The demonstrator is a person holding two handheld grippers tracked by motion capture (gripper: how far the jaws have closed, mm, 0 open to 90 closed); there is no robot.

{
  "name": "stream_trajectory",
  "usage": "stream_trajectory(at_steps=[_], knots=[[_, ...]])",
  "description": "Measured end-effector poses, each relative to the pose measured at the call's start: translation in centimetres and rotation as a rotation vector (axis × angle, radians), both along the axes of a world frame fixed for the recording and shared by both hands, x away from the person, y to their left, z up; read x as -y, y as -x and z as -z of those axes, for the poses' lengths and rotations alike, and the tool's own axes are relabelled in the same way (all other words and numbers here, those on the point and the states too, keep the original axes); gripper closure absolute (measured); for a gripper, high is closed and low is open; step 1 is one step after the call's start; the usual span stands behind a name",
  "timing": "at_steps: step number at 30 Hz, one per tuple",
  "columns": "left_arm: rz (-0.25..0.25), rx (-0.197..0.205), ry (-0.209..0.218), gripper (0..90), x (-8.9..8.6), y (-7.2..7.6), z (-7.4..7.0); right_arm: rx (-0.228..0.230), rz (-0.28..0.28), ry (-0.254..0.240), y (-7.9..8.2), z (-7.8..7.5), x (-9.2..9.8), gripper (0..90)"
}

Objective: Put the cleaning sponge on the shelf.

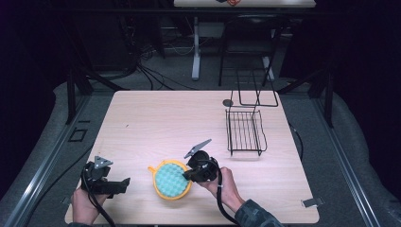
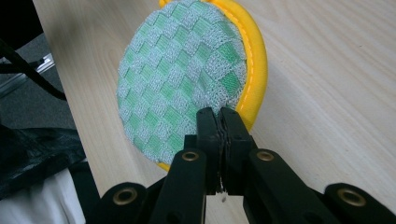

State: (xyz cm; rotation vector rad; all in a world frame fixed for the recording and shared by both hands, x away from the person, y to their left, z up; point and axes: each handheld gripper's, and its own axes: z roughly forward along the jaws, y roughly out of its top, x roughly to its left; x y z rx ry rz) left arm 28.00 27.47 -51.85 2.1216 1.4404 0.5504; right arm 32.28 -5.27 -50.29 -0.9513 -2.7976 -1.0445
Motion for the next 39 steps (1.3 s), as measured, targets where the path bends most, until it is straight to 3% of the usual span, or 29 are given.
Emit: stream_trajectory(at_steps=[16,28,34,35,39], knots=[[0.004,0.012,-0.001,0.1,0.7,-0.3,0.0,0.056,0.047,-0.008,0.6,-2.5,4.1,88.8],[-0.017,0.020,-0.022,0.1,3.4,-2.0,-0.2,0.087,0.118,-0.027,0.3,-3.5,7.1,88.7],[0.005,0.002,-0.021,0.1,5.1,-3.5,0.1,0.104,0.133,-0.031,0.3,-4.0,7.7,88.7],[0.026,0.007,-0.033,0.1,5.2,-3.4,0.1,0.108,0.139,-0.032,0.2,-4.1,7.9,88.7],[0.025,0.004,-0.017,0.1,4.5,-3.4,0.1,0.117,0.145,-0.033,0.2,-4.2,8.2,88.8]])
